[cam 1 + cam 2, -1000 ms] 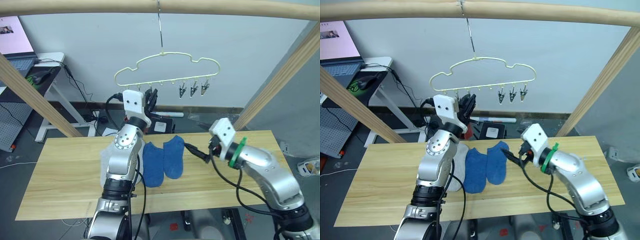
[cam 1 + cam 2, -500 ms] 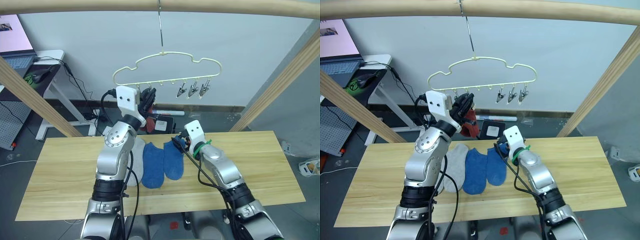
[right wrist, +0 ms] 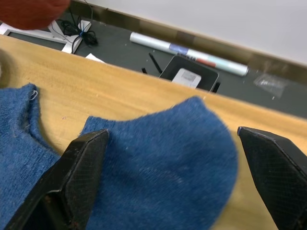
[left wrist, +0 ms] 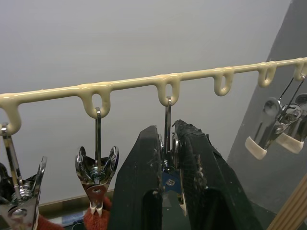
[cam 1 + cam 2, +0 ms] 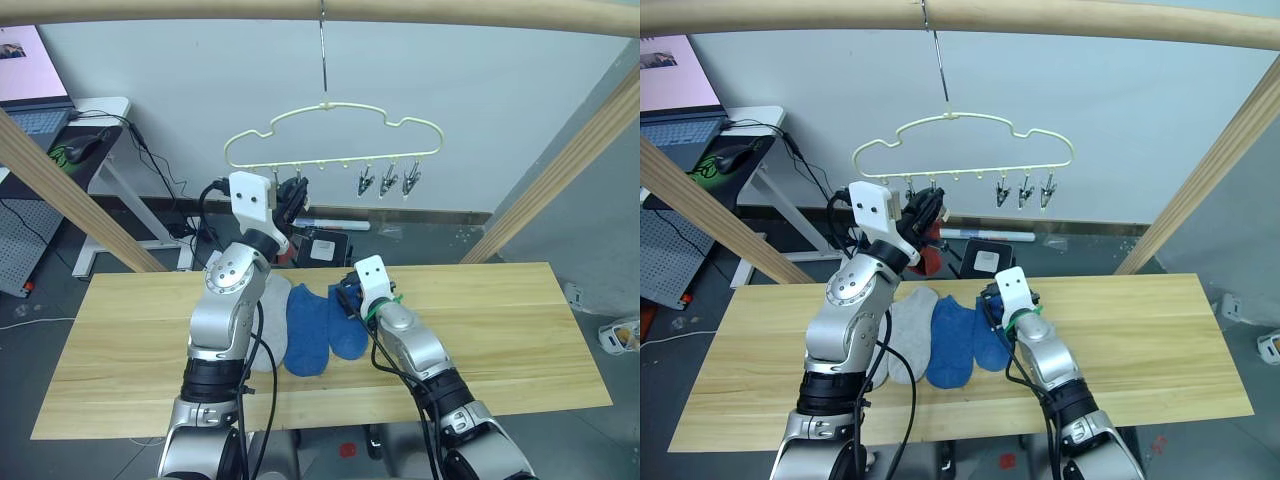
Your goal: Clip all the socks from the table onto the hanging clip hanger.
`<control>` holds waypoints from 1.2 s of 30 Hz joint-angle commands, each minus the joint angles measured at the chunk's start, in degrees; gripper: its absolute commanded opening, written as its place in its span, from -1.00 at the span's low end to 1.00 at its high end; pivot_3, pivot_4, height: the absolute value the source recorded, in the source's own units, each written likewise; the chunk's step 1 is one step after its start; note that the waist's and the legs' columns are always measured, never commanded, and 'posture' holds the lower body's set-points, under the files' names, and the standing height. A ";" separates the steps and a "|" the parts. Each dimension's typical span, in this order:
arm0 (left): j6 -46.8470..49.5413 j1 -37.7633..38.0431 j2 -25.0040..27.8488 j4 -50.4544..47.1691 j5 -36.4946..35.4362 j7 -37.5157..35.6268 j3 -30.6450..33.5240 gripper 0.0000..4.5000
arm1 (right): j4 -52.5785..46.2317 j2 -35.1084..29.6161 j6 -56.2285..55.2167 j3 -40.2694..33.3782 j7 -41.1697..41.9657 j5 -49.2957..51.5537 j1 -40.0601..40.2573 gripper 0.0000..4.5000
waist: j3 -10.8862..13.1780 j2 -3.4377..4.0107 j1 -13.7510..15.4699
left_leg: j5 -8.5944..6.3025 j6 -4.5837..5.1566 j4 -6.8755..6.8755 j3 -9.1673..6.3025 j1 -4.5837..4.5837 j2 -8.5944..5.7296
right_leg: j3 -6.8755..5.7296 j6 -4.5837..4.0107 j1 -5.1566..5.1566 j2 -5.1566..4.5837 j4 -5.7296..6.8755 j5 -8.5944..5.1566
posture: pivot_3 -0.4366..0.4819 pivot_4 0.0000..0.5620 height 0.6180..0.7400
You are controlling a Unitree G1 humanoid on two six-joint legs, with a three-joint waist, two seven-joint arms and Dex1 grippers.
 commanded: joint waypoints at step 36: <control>23.67 -1.99 7.87 -8.81 -31.69 -6.77 13.69 -0.89 | -20.55 -12.26 -15.66 11.02 16.42 -10.79 -7.12 -1.00 | 0.05 0.06 -0.14 | 0.01 -0.02 0.00 -0.06 0.00 0.02 | -0.01 0.02 -0.02 0.05 -0.01 -0.01 | -0.31 -0.08 1.00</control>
